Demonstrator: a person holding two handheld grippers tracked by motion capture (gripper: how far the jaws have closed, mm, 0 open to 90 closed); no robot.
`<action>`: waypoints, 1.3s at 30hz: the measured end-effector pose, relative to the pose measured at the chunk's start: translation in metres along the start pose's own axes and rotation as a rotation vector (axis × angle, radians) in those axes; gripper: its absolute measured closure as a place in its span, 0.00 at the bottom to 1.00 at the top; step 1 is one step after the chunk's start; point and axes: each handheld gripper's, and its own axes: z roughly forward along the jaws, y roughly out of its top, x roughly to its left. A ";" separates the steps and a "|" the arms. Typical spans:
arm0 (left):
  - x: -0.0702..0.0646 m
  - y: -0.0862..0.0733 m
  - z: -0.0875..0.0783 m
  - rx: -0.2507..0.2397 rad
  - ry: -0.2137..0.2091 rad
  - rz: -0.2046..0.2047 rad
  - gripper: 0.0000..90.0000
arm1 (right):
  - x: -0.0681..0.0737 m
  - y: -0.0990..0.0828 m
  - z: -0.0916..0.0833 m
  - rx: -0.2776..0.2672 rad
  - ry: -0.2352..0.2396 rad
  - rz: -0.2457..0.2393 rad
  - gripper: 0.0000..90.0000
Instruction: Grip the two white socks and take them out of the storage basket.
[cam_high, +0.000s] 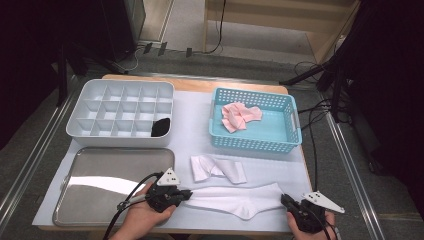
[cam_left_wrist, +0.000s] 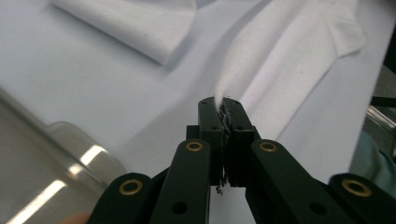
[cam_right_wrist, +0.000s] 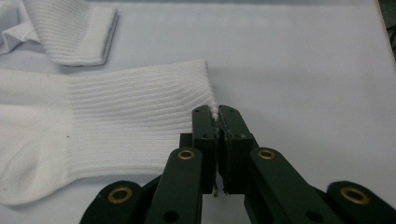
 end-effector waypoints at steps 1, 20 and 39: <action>-0.001 0.000 0.001 -0.003 -0.007 0.007 0.99 | -0.001 0.001 0.001 0.000 0.007 -0.004 0.96; 0.013 0.021 -0.002 -0.185 0.112 -0.081 0.71 | 0.069 0.048 0.068 -0.008 0.134 -0.105 0.68; -0.012 0.053 0.050 -0.054 0.310 0.035 0.76 | 0.084 0.046 0.079 -0.014 0.147 -0.115 0.95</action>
